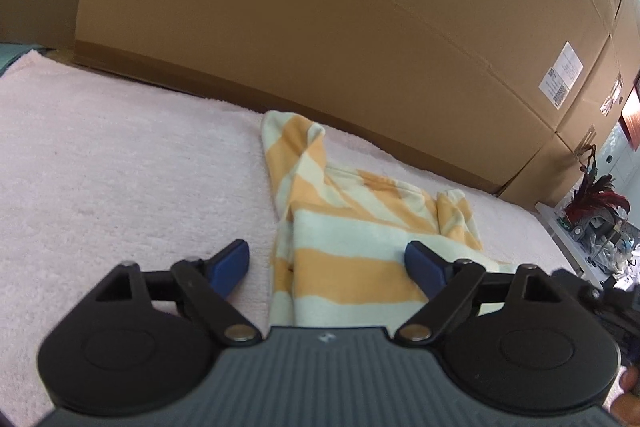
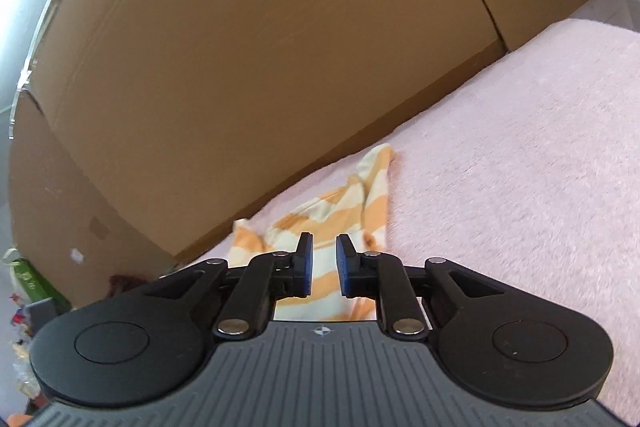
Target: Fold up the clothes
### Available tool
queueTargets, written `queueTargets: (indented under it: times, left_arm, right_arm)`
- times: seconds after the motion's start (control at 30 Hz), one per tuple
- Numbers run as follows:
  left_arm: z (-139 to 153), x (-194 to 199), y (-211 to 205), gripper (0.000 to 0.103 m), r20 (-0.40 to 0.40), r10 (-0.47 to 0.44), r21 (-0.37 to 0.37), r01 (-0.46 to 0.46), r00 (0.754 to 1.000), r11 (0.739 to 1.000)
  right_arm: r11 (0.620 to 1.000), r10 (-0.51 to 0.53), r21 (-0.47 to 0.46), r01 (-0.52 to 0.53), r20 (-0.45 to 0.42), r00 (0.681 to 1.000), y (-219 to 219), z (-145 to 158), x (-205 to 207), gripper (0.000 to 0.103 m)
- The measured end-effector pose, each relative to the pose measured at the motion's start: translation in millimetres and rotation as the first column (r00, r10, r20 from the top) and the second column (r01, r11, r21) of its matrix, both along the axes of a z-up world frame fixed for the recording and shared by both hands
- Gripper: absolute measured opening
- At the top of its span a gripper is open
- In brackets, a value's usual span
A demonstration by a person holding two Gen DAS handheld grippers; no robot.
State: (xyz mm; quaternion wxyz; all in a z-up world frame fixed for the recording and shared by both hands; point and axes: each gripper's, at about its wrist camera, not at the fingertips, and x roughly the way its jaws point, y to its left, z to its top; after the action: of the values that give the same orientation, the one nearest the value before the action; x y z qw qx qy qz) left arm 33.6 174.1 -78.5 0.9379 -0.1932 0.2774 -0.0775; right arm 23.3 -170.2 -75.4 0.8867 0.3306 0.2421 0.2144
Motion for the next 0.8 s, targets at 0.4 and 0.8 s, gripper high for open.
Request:
queueTargets:
  times: [0.4,0.8]
  left_arm:
    - [-8,-76,45,0.092,0.019,0.005,-0.25,0.0,1.0,0.968]
    - [3,-59,0,0.097,0.054,-0.179,0.003,0.179,0.982,0.984]
  right_arm:
    - [0.978,-0.012,-0.204,0.032,0.102,0.995,-3,-1,-58,0.033]
    - [0.831,0.197,-0.553,-0.057,0.197,0.96,37,-7,-60,0.069]
